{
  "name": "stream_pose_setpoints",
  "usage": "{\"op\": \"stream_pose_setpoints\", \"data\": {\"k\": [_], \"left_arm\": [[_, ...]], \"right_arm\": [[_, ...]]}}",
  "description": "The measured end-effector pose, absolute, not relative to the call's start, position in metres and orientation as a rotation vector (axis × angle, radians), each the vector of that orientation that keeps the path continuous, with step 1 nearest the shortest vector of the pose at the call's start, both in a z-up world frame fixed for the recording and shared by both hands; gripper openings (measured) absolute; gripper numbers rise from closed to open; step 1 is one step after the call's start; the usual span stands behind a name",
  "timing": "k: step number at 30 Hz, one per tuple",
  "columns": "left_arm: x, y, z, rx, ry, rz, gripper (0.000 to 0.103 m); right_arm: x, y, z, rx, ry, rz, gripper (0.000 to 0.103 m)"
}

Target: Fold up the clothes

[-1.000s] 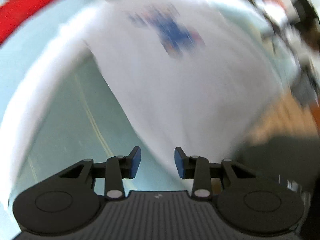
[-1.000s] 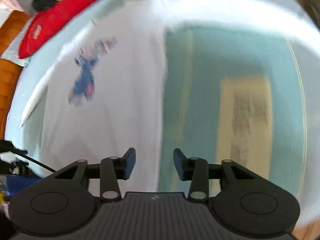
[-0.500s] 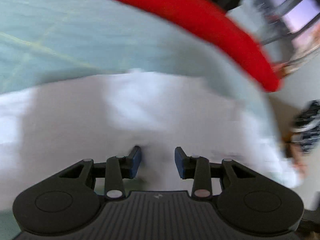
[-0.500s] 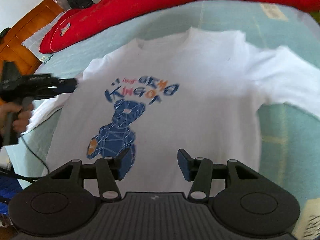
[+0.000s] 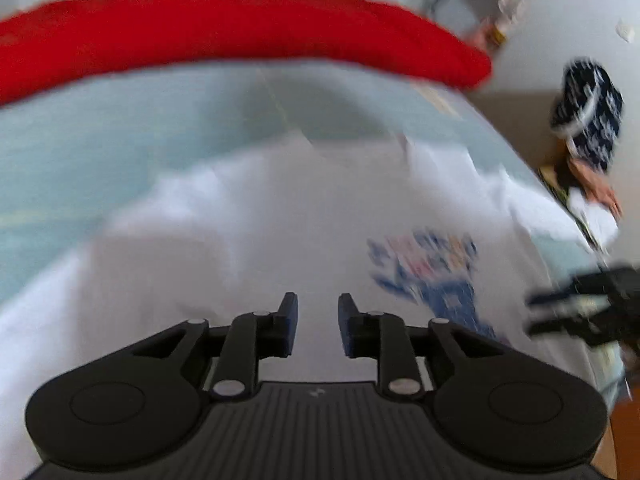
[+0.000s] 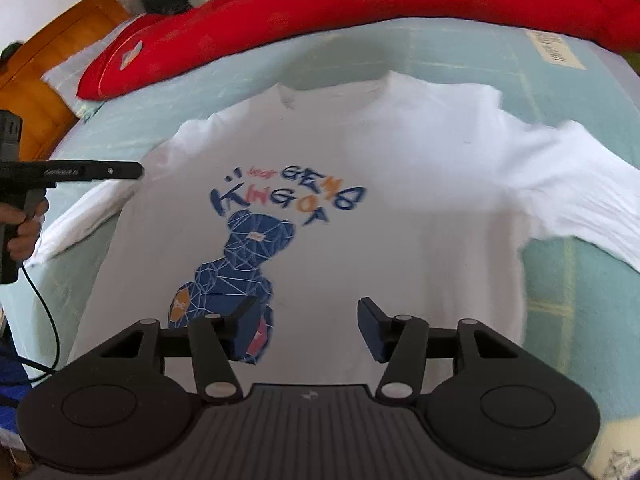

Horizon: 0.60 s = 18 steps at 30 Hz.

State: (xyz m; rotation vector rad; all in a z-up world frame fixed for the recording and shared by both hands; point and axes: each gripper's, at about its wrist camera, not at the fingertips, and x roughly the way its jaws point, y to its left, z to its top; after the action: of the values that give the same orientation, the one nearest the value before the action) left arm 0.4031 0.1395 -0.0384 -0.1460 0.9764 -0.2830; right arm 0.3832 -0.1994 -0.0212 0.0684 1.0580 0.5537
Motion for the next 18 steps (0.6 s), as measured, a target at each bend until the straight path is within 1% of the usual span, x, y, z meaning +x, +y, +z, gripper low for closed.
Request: {"op": "stream_pose_setpoints", "data": {"k": [1,3,4,6,8,11,12,13,15,16,17,18], "left_arm": [[0.402,0.138,-0.048,-0.105,1.003,-0.244,0.026],[0.399,0.145,-0.064,-0.075,1.045,-0.169,0.020],[0.395,0.155,-0.066,-0.109,1.036,-0.168,0.021],[0.386,0.162,-0.061,-0.089,1.039,-0.152,0.018],[0.375,0.158,-0.054,-0.007,1.078,-0.135,0.021],[0.355,0.140,-0.031,0.075,1.022,-0.212,0.022],[0.348,0.132,-0.024,0.106,0.988,-0.245,0.027],[0.342,0.125,-0.016,0.137,0.956,-0.278,0.029],[0.331,0.109,-0.027,0.198,0.962,-0.323,0.030],[0.326,0.101,-0.032,0.229,0.965,-0.345,0.031],[0.321,0.094,-0.037,0.260,0.968,-0.367,0.034],[0.316,0.086,-0.042,0.291,0.970,-0.390,0.034]], "right_arm": [[0.384,-0.196,-0.025,0.057,1.060,0.554,0.059],[0.383,-0.192,-0.033,0.033,1.063,0.551,0.059],[0.381,-0.194,-0.037,0.014,1.064,0.546,0.059],[0.369,-0.206,-0.040,-0.018,1.070,0.538,0.060],[0.355,-0.219,-0.040,-0.059,1.089,0.515,0.065],[0.338,-0.230,-0.036,-0.117,1.107,0.477,0.066],[0.335,-0.230,-0.034,-0.123,1.097,0.469,0.066],[0.333,-0.229,-0.031,-0.129,1.087,0.460,0.067],[0.330,-0.217,-0.028,-0.146,1.040,0.479,0.067],[0.329,-0.209,-0.027,-0.155,1.012,0.494,0.070],[0.329,-0.202,-0.026,-0.164,0.983,0.509,0.072],[0.327,-0.194,-0.027,-0.187,0.966,0.527,0.072]]}}
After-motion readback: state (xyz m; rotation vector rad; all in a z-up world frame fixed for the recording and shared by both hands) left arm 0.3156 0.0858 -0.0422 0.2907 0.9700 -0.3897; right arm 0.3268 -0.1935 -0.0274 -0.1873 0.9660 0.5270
